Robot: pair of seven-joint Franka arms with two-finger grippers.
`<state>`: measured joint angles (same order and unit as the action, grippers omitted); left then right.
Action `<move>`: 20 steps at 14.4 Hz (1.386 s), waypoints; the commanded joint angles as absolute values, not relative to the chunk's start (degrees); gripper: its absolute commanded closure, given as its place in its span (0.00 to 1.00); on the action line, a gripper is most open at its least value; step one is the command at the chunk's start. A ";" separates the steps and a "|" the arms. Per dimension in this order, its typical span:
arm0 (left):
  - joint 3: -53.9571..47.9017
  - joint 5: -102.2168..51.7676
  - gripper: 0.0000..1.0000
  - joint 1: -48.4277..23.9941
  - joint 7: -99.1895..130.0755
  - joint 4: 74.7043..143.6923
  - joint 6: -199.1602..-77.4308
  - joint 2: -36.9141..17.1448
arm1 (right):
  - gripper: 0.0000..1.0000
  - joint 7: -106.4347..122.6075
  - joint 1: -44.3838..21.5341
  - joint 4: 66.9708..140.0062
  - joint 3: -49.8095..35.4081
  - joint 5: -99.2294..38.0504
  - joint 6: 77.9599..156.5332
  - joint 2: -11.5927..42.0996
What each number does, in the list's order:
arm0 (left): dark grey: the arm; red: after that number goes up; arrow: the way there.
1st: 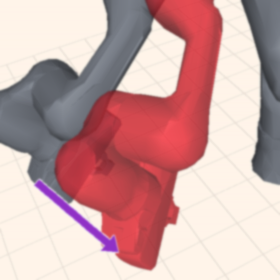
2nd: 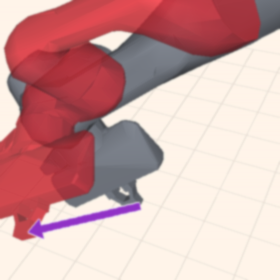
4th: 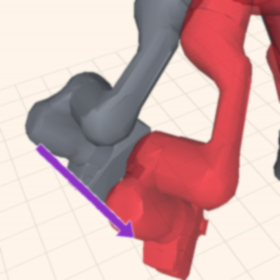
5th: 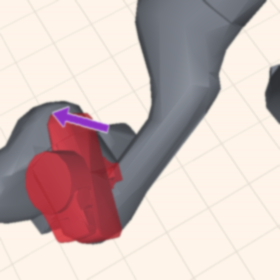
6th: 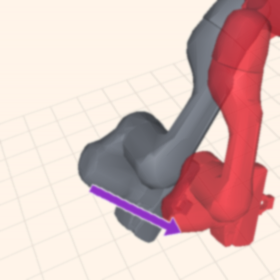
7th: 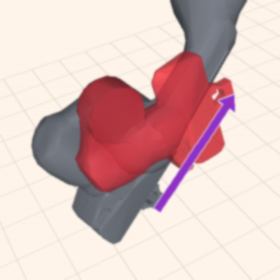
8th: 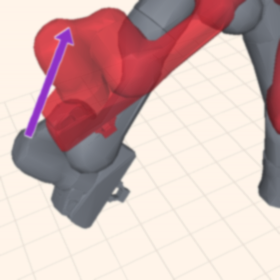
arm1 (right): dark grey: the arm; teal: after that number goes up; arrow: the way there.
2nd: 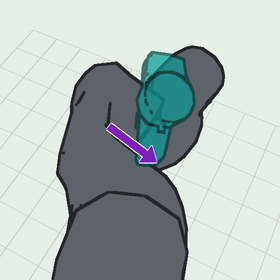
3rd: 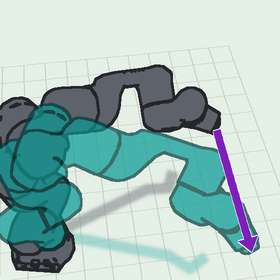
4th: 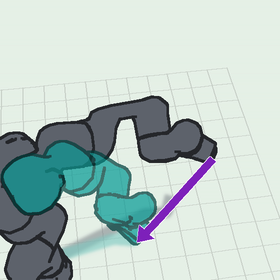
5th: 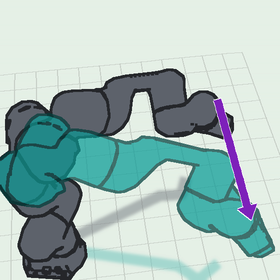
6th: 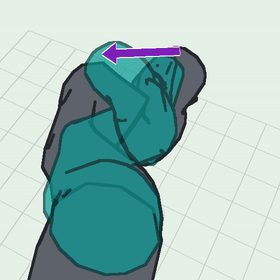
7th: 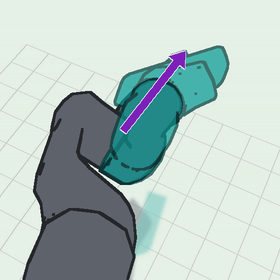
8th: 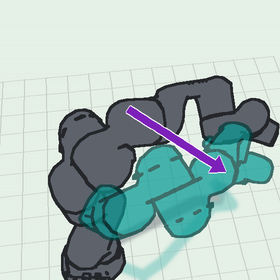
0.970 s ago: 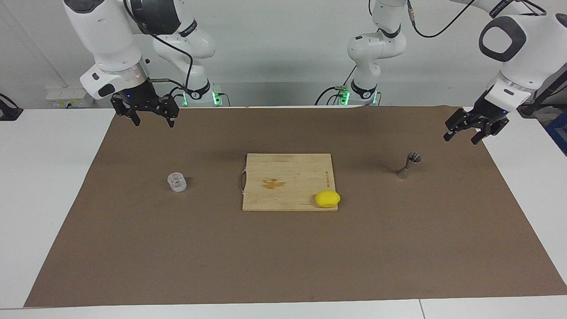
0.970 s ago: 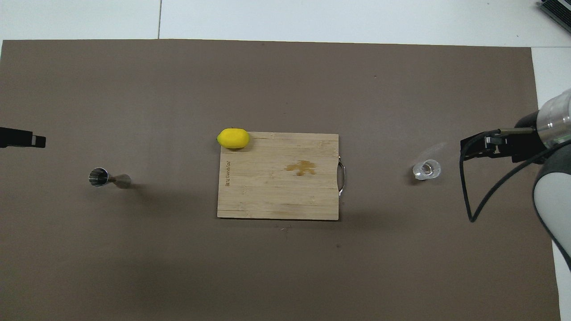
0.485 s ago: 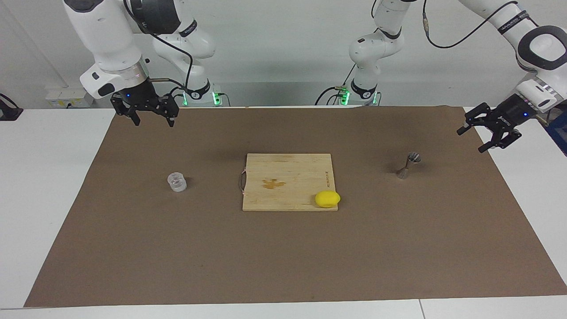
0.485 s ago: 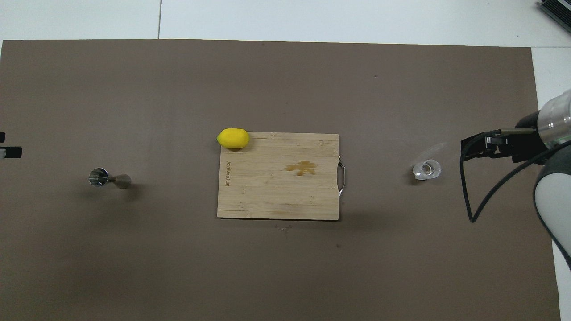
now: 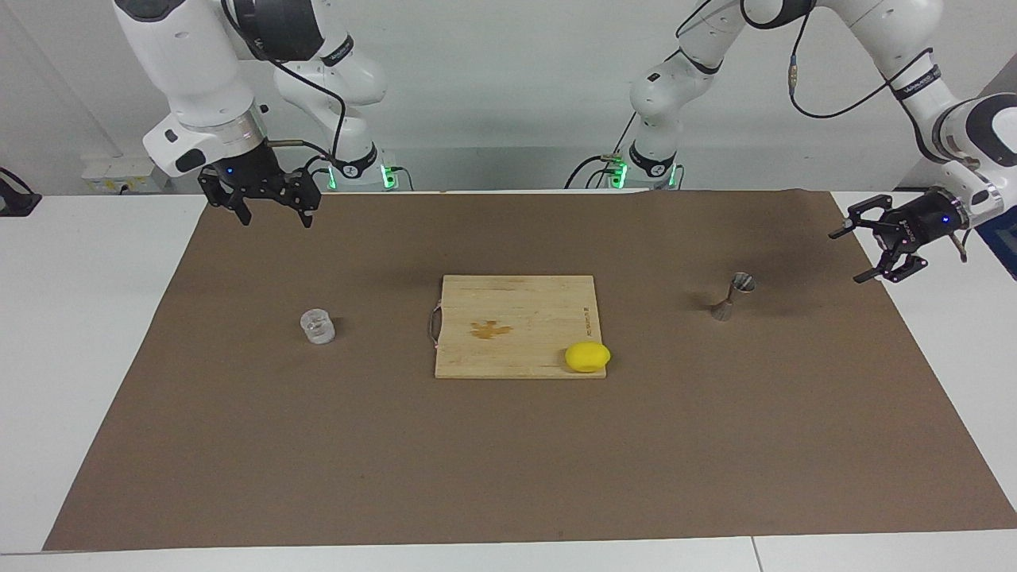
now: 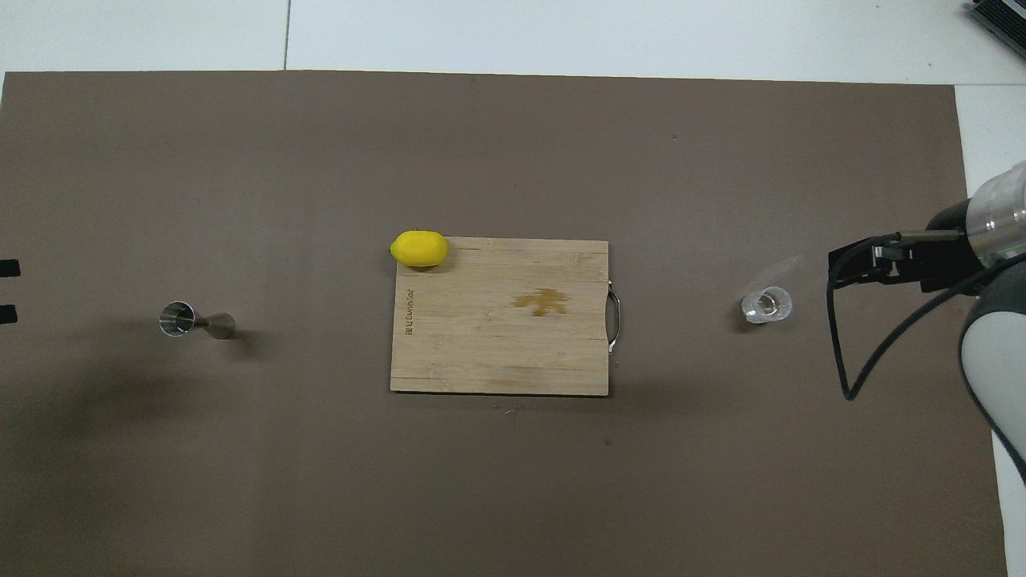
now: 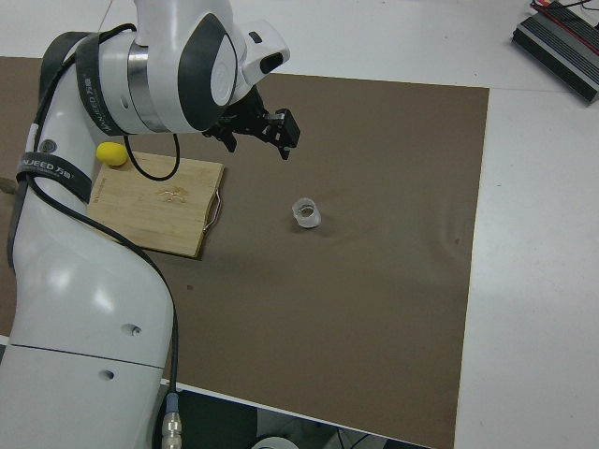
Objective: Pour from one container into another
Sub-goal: 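Reach the open left gripper toward the small metal cup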
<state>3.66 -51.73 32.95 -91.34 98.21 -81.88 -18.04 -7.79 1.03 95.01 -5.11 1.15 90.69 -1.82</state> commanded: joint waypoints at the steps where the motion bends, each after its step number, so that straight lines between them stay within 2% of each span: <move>1: 3.16 -55.89 0.00 34.19 -103.84 99.65 -78.67 -20.56 | 0.00 -8.26 1.67 96.50 -5.27 0.00 90.79 -3.34; 3: 3.16 -58.08 0.00 34.19 -113.94 100.37 -74.81 -24.85 | 0.00 -8.26 1.67 96.50 -5.27 0.00 90.79 -3.25; 5: 3.16 -59.06 0.00 34.36 -122.83 102.74 -75.49 -26.10 | 0.00 -8.26 1.67 96.50 -5.27 0.00 90.79 -3.25; 9: 3.16 -61.96 0.00 34.28 -136.49 103.18 -74.10 -30.49 | 0.00 -8.26 1.67 96.50 -5.27 0.09 90.79 -3.34; 12: 3.16 -63.28 0.00 33.67 -144.73 103.88 -74.61 -30.67 | 0.00 -8.26 1.67 96.50 -5.27 0.00 90.79 -3.25; 16: 3.16 -67.49 0.00 33.66 -147.56 111.43 -76.29 -30.85 | 0.00 -8.26 1.67 96.50 -5.27 0.00 90.79 -3.25; 20: 3.16 -69.52 0.00 33.14 -147.57 112.93 -75.33 -31.81 | 0.00 -8.26 1.67 96.50 -5.27 0.00 90.79 -3.34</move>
<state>2.94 -67.42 33.65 -146.47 111.30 -75.48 -31.64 -7.79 1.06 95.01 -5.11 1.15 90.69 -1.83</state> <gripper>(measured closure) 0.000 0.000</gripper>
